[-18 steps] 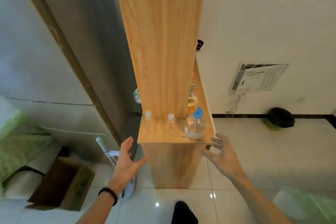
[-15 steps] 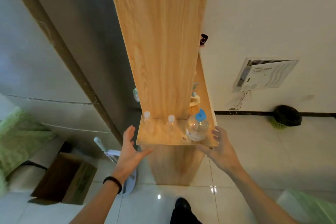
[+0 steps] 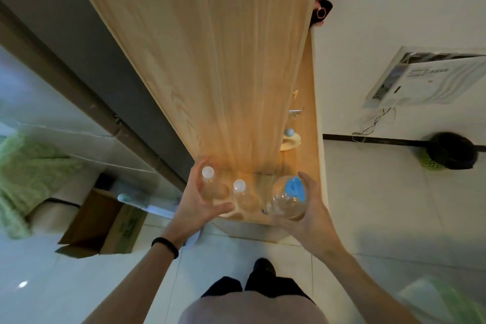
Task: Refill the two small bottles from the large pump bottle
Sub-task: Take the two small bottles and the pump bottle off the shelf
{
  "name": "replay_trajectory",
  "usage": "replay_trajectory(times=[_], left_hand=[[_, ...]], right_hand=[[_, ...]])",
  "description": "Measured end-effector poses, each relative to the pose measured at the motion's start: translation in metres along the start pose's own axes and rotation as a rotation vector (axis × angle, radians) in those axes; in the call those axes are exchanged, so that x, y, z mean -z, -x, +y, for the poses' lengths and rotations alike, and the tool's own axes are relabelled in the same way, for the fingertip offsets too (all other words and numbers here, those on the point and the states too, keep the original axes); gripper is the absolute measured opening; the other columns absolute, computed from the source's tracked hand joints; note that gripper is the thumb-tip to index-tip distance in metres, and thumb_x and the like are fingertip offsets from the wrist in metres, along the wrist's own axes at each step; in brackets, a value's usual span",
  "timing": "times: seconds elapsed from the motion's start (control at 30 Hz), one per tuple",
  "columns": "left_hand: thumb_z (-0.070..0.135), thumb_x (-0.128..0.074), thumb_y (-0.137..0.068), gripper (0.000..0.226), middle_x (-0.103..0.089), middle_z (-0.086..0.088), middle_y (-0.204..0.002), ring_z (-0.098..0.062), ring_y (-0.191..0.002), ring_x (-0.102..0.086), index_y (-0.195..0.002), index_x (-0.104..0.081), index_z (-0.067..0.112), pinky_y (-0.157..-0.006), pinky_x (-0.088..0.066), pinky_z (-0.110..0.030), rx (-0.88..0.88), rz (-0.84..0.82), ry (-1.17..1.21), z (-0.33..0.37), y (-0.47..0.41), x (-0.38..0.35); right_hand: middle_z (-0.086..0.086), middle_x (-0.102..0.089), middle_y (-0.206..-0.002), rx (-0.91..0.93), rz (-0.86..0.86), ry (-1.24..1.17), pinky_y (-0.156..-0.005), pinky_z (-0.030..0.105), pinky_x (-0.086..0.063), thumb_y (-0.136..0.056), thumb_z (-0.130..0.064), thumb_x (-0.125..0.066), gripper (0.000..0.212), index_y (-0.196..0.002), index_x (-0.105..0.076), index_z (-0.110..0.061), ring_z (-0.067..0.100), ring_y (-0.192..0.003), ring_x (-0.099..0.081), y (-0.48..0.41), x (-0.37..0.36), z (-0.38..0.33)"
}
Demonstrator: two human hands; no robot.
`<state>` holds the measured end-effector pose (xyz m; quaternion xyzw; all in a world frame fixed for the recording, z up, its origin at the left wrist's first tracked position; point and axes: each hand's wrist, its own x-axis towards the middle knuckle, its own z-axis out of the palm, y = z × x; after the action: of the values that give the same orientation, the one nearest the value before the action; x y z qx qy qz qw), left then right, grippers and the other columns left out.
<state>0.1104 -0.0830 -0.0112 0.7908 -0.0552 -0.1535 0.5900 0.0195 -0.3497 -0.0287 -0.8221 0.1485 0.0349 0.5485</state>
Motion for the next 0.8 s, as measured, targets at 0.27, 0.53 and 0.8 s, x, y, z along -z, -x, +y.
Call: replay_trajectory(times=[0.27, 0.53, 0.8], left_hand=[[0.022, -0.103, -0.053, 0.098, -0.066, 0.005, -0.134, -0.016, -0.118, -0.068, -0.138, -0.054, 0.028, -0.102, -0.059, -0.039, 0.032, 0.041, -0.048, -0.006, 0.0, -0.02], [0.008, -0.103, -0.054, 0.107, -0.061, 0.014, -0.131, -0.008, -0.125, -0.061, -0.142, -0.046, 0.03, -0.106, -0.056, -0.042, 0.035, 0.068, -0.056, -0.003, 0.002, -0.037], [0.037, -0.098, -0.049, 0.114, -0.05, -0.009, -0.139, -0.026, -0.131, -0.055, -0.143, -0.033, 0.022, -0.112, -0.049, -0.049, 0.036, 0.216, 0.093, -0.002, 0.004, -0.078]], right_hand=[[-0.047, -0.041, -0.131, 0.014, 0.016, 0.049, -0.089, 0.014, -0.044, -0.065, -0.058, -0.092, 0.101, -0.136, -0.021, -0.072, -0.017, -0.124, -0.046, -0.006, 0.0, 0.006], [-0.033, -0.049, -0.135, 0.009, 0.069, 0.028, -0.101, 0.026, -0.05, -0.064, -0.059, -0.092, 0.099, -0.136, -0.024, -0.069, -0.001, -0.127, -0.053, 0.003, -0.009, 0.008], [-0.025, -0.053, -0.135, 0.016, 0.126, 0.018, -0.104, 0.029, -0.05, -0.064, -0.06, -0.089, 0.097, -0.141, -0.031, -0.056, 0.004, -0.128, -0.053, 0.008, -0.015, 0.003]])
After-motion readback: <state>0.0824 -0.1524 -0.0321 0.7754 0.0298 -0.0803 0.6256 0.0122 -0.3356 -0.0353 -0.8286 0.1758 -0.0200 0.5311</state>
